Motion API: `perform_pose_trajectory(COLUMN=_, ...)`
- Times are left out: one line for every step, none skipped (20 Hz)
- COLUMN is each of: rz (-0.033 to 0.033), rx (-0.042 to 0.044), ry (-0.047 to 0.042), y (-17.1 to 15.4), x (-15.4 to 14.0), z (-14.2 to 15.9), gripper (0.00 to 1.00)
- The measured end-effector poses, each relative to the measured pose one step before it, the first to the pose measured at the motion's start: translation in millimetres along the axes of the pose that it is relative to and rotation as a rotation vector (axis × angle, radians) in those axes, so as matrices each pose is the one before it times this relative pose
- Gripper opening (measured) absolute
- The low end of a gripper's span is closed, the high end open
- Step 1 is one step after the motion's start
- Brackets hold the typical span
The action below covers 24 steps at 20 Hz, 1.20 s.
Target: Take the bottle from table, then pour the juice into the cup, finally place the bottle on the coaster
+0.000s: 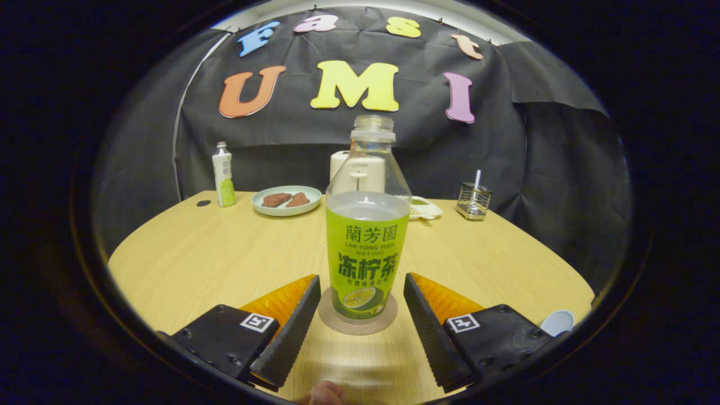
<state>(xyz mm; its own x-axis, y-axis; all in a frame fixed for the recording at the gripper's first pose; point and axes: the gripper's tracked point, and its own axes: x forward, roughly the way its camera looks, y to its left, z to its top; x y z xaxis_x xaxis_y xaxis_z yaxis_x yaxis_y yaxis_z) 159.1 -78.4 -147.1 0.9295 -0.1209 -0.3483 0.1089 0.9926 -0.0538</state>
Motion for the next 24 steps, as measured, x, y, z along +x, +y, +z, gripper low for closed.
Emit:
perform_pose_trajectory(rz=-0.00294, rx=-0.00251, ry=-0.02087, y=-1.01, x=-9.84, z=2.93, gripper=0.96)
perform_pose_trajectory(rz=0.00525, rx=-0.00104, ry=-0.02343, y=0.57, x=-11.19, z=3.36, gripper=0.97)
perform_pose_trajectory(rz=0.00083, rx=-0.00254, ry=-0.02445, y=0.06, x=-13.92, z=2.22, gripper=0.96)
perform_pose_trajectory(rz=-0.01178, rx=-0.00429, ry=-0.02523, y=-2.29, x=-13.33, z=4.04, gripper=0.96)
perform_pose_trajectory(rz=-0.01370, rx=0.00044, ry=-0.02465, y=-4.27, x=-14.32, z=5.92, gripper=0.96)
perform_pose_trajectory(rz=-0.00065, rx=0.01191, ry=-0.02786, y=0.85, x=-16.54, z=6.81, gripper=0.98)
perform_pose_trajectory(rz=0.00581, rx=0.01131, ry=-0.02551, y=1.96, x=-13.27, z=7.81, gripper=1.00)
perform_pose_trajectory(rz=0.00018, rx=0.00583, ry=-0.02435, y=0.62, x=-12.93, z=7.43, gripper=1.00)
perform_pose_trajectory(rz=-0.00169, rx=0.00176, ry=-0.01744, y=-0.89, x=-11.62, z=5.26, gripper=1.00)
perform_pose_trajectory(rz=-0.00286, rx=0.00443, ry=-0.01101, y=-0.34, x=-11.07, z=5.13, gripper=1.00)
perform_pose_trajectory(rz=0.00021, rx=0.00822, ry=-0.01609, y=1.15, x=-12.12, z=5.82, gripper=1.00)
perform_pose_trajectory(rz=-0.00035, rx=0.01139, ry=-0.01960, y=1.00, x=-8.41, z=5.23, gripper=1.00)
perform_pose_trajectory(rz=0.00019, rx=0.01404, ry=-0.02295, y=0.06, x=-8.38, z=5.58, gripper=1.00)
perform_pose_trajectory(rz=0.00388, rx=0.01726, ry=-0.02316, y=1.28, x=-7.08, z=1.88, gripper=1.00)
perform_pose_trajectory(rz=0.00402, rx=0.01082, ry=-0.01395, y=0.73, x=-6.05, z=0.76, gripper=1.00)
perform_pose_trajectory(rz=-0.00031, rx=-0.00047, ry=-0.00412, y=-0.49, x=-6.04, z=-4.22, gripper=1.00)
perform_pose_trajectory(rz=-0.00989, rx=-0.00918, ry=0.00018, y=-2.22, x=-5.88, z=-3.89, gripper=1.00)
perform_pose_trajectory(rz=-0.00842, rx=-0.00838, ry=-0.00426, y=-2.04, x=-4.74, z=-2.88, gripper=1.00)
perform_pose_trajectory(rz=-0.01348, rx=0.00368, ry=-0.00562, y=-0.17, x=-3.22, z=-2.90, gripper=1.00)
perform_pose_trajectory(rz=-0.01176, rx=0.00954, ry=0.01052, y=0.28, x=-3.98, z=-7.07, gripper=1.00)
perform_pose_trajectory(rz=-0.00555, rx=0.01339, ry=0.00837, y=0.85, x=-2.64, z=-5.73, gripper=1.00)
perform_pose_trajectory(rz=0.00351, rx=0.01584, ry=0.00360, y=2.44, x=-2.07, z=-4.03, gripper=1.00)
perform_pose_trajectory(rz=0.00531, rx=0.01874, ry=-0.00564, y=3.18, x=-1.94, z=-1.17, gripper=1.00)
perform_pose_trajectory(rz=0.00460, rx=0.00803, ry=-0.00650, y=2.05, x=-1.92, z=-0.54, gripper=1.00)
